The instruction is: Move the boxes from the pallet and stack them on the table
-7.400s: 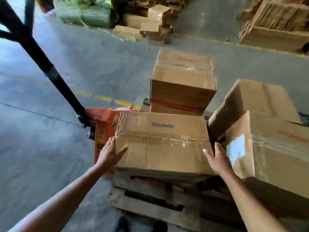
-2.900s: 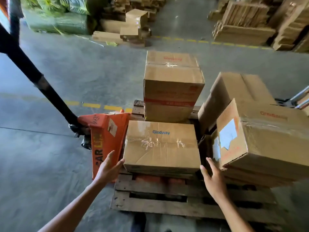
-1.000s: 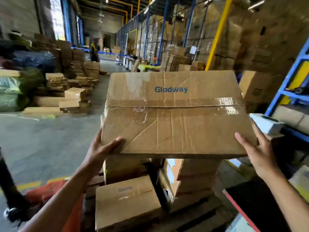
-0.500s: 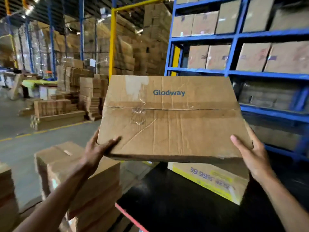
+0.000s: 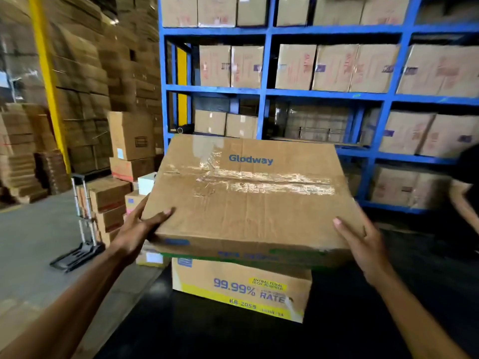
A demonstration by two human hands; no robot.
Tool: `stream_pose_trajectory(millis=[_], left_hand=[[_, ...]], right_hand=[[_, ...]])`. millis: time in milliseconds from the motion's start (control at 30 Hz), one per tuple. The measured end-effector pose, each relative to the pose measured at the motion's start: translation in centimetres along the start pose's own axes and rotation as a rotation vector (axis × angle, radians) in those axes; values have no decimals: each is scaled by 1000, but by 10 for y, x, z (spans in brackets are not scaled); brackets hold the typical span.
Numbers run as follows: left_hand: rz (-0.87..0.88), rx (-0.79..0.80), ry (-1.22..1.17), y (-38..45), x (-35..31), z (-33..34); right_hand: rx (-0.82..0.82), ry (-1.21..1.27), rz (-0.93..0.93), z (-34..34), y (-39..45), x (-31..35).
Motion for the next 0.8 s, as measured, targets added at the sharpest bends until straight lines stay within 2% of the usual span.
stream_pose_trajectory(millis=[367, 567, 800], left_hand=[[-179, 106, -52, 182, 106, 29], [-258, 66, -94, 189, 146, 33], [-250, 37, -59, 195, 144, 20]], right_hand=[[38, -156, 393, 45, 95, -109], [12, -221, 519, 43, 107, -134], [31, -255, 491, 56, 112, -130]])
Point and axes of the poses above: each hand's wrist, its own y-axis towards the middle knuckle, its own z-axis out of the palm, x = y × z, the point moved 9 cm from there along y, towards the middle knuckle, and after that the axes turned 4 degrees about -z, right-handed, at the moved point
